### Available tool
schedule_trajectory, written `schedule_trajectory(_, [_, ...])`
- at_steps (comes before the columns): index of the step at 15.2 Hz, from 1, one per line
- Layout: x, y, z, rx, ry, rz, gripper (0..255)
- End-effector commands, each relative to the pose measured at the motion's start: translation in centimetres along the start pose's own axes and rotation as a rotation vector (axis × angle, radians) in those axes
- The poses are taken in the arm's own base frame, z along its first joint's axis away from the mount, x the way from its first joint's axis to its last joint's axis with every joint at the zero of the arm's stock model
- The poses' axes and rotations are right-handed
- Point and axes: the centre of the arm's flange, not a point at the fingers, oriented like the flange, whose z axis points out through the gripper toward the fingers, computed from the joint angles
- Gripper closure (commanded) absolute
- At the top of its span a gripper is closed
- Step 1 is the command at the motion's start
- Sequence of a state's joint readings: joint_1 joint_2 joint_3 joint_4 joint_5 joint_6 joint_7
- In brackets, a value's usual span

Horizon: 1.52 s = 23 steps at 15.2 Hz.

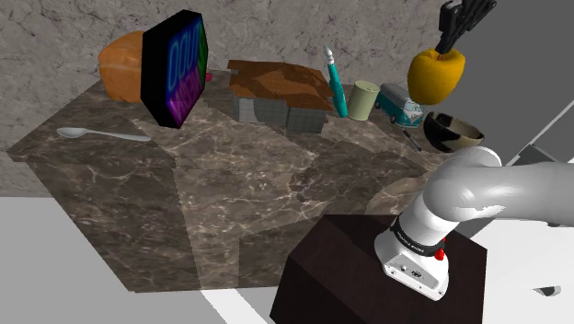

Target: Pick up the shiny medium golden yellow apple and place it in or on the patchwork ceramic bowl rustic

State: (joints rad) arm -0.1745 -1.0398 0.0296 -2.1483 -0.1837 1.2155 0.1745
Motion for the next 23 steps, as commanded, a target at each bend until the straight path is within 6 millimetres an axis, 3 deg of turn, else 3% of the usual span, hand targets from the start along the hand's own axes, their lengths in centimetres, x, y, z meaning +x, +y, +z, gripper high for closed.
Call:
schedule_trajectory(1, [-0.3,2.3,-0.4,0.000,0.000,0.000,255])
schedule_trajectory(18, [-2.9,24.4,-3.4,0.000,0.000,0.000,255])
schedule_trajectory(19, [-3.0,25.2,-3.5,0.000,0.000,0.000,255])
schedule_trajectory(23, [-3.3,24.8,-1.5,0.000,0.000,0.000,255])
